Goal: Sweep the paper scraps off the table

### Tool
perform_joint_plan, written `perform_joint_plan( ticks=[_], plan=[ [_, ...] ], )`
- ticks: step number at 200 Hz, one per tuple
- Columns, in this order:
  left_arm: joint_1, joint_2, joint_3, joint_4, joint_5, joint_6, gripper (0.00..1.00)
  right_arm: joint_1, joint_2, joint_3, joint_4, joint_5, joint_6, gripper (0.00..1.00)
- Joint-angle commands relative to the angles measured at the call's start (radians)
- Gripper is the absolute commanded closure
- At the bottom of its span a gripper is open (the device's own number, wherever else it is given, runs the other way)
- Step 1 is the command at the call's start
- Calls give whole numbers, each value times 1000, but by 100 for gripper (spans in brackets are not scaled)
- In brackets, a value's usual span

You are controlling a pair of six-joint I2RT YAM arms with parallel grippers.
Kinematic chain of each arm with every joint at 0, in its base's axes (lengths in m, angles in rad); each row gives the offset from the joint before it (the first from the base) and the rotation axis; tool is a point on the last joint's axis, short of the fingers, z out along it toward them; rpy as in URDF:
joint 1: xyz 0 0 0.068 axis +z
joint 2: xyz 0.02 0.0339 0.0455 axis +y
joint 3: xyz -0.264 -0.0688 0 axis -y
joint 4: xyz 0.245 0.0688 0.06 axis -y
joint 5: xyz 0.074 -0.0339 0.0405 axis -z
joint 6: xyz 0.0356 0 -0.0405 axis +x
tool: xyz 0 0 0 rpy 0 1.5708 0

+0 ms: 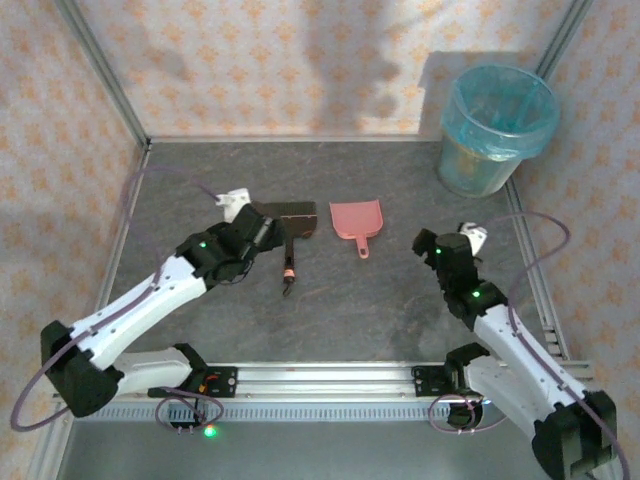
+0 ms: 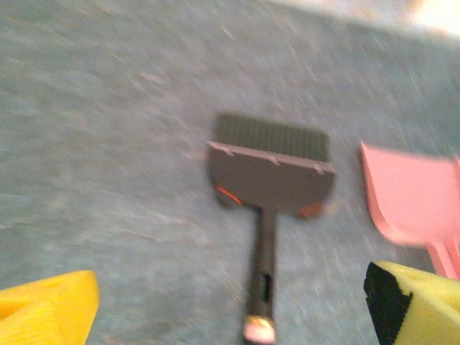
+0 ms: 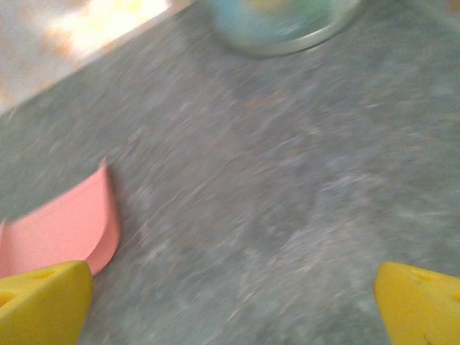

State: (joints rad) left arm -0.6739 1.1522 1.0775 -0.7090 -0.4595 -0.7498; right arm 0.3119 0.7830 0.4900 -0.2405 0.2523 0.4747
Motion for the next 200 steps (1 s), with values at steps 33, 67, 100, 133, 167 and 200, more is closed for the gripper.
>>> perform_joint_plan(
  ticks=[33,67,100,133,167,200],
  plan=[
    [50,-113,-21,1,-567,-48,0,-122,-39,-83,214,174,129,1],
    [223,-103,-105,261,-495,160,0,-129,2,-156,463,368,-15,1],
    [543,-65,-167,348,-239,91,0,-187,127,-186,678,273,-271,1],
    [710,64,-300,580,-186,232,0,-249,293,-170,752,47,-416,1],
    [771,201,-373,753,-54,353,0,-250,490,-93,754,-28,-442,1],
    [771,217,-490,944,-3,444,0,-254,546,-85,843,-75,-470,1]
  ],
)
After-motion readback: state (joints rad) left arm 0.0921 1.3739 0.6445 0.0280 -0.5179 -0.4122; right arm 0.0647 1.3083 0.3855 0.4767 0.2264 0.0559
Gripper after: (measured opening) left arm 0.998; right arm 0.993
